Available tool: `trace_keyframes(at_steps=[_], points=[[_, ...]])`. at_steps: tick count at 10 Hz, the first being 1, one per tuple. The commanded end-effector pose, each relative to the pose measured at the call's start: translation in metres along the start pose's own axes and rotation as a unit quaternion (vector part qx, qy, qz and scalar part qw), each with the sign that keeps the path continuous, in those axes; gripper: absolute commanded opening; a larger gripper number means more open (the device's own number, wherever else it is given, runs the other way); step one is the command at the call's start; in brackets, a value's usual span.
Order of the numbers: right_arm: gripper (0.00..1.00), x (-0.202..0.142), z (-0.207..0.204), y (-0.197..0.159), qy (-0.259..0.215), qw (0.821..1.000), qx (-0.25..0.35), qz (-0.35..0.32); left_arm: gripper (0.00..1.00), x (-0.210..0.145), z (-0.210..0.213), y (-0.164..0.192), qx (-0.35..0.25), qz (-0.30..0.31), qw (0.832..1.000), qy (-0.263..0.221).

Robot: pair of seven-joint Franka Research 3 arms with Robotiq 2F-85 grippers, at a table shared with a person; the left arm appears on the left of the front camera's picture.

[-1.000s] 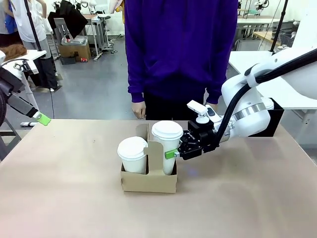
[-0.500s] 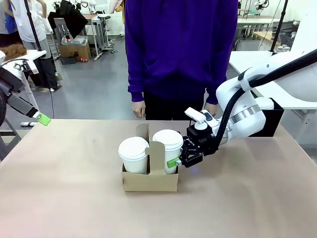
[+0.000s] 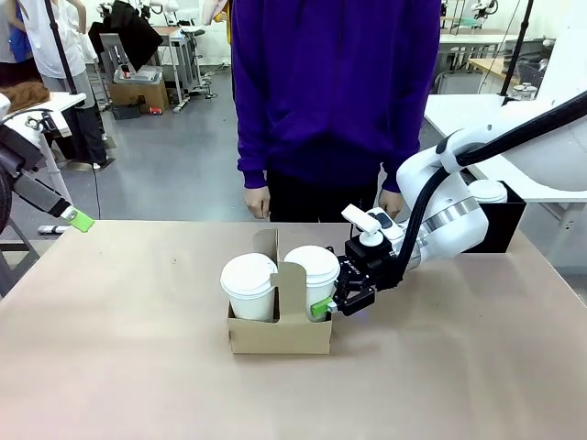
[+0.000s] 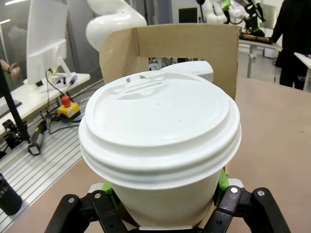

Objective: Pour a drink into a cup and package it in a carrier.
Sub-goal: Insert the held 600 ml Paper Cup into the Cup Carrier.

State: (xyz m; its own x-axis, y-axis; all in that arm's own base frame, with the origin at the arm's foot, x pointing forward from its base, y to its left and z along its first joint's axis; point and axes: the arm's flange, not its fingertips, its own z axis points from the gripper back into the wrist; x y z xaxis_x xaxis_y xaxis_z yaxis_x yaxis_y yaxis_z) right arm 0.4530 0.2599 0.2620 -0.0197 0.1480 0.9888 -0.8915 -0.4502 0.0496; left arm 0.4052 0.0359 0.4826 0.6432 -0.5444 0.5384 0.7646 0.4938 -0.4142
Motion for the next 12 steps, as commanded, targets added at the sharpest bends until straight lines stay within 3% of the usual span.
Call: trace_keyframes(at_steps=[1,4,8,10,12], points=[[1.00,0.001,0.005,-0.006,0.016,1.000,0.004,0.025,1.00,0.000,0.001,-0.002,0.002,-0.002,1.000,-0.001],[1.00,0.011,0.025,-0.001,0.020,0.999,-0.018,0.040,1.00,0.000,0.001,-0.002,0.002,-0.002,1.000,-0.001],[1.00,0.037,0.084,0.009,0.046,0.995,-0.082,0.039,1.00,0.000,0.001,-0.002,0.002,-0.002,1.000,-0.001],[1.00,0.059,0.137,0.037,0.074,0.984,-0.161,-0.004,1.00,0.000,0.001,-0.002,0.002,-0.002,1.000,-0.001],[1.00,0.077,0.187,0.078,0.101,0.962,-0.240,-0.082,1.00,0.000,0.001,-0.002,0.002,-0.002,1.000,-0.001]])
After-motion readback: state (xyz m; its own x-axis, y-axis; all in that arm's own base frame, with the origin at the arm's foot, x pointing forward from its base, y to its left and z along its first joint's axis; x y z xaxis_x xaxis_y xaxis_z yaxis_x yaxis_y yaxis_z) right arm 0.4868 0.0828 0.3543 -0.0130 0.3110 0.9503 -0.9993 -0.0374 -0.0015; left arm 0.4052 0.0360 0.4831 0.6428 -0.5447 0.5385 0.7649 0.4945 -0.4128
